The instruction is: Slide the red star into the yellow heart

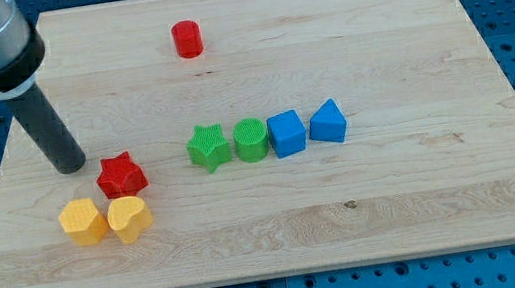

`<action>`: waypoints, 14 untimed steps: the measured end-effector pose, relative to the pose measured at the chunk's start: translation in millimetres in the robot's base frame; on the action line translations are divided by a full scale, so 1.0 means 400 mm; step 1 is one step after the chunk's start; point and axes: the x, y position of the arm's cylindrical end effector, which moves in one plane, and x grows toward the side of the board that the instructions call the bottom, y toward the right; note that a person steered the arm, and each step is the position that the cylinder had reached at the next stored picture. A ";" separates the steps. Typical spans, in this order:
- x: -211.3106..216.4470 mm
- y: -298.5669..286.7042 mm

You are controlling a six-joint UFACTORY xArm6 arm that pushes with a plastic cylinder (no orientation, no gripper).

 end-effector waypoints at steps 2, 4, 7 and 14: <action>0.058 0.027; 0.058 0.121; 0.043 0.155; 0.098 0.295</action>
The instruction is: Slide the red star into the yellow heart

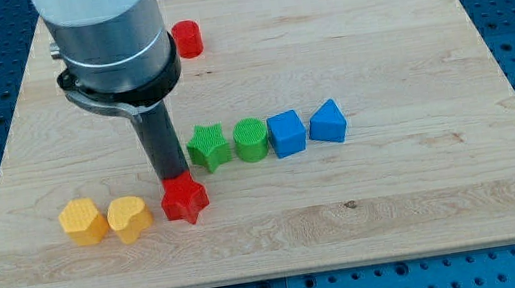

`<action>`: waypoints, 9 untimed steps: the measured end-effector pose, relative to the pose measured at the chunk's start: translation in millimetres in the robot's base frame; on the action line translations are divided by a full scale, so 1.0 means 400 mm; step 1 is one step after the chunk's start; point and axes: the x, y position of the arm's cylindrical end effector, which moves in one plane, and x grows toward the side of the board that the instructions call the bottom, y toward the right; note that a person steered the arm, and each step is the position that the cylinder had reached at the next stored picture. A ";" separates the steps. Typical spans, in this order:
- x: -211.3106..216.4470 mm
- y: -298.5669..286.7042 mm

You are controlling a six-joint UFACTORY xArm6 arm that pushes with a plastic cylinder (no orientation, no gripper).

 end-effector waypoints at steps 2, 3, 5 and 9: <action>0.014 0.004; 0.023 0.004; 0.023 0.033; 0.032 0.213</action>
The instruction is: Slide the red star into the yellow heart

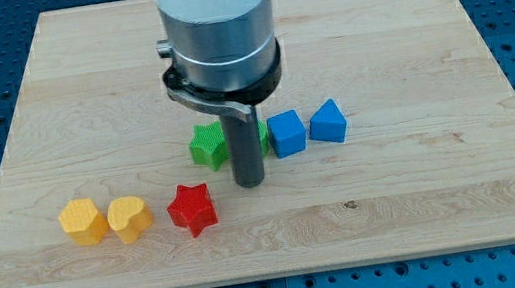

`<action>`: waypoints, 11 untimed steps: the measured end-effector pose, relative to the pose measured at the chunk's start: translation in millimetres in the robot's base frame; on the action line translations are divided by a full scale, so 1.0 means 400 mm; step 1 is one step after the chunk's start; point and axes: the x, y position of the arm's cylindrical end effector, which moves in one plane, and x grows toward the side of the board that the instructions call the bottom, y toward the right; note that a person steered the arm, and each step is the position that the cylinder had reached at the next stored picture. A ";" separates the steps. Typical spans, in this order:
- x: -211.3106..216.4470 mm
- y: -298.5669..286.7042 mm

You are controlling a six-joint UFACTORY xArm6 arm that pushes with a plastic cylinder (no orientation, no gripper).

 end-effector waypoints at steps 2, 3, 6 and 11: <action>0.043 0.084; 0.084 0.105; 0.101 -0.013; 0.065 -0.142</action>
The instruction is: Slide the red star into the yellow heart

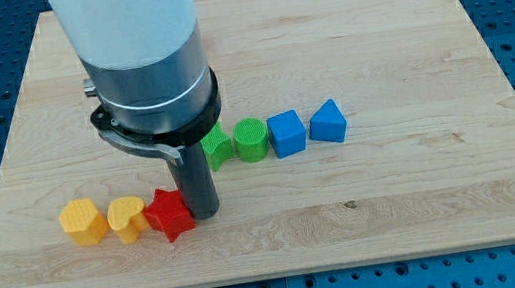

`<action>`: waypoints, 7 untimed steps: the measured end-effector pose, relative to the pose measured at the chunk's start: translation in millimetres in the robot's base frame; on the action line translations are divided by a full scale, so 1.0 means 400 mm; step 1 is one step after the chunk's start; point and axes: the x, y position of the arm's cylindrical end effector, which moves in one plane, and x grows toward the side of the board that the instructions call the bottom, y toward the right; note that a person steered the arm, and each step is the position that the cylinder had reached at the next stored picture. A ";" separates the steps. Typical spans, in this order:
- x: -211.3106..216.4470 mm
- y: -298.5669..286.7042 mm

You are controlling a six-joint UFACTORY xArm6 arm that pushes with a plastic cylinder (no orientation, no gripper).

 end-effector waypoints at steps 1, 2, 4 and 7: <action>-0.003 0.000; -0.003 0.000; -0.023 0.000; -0.081 -0.024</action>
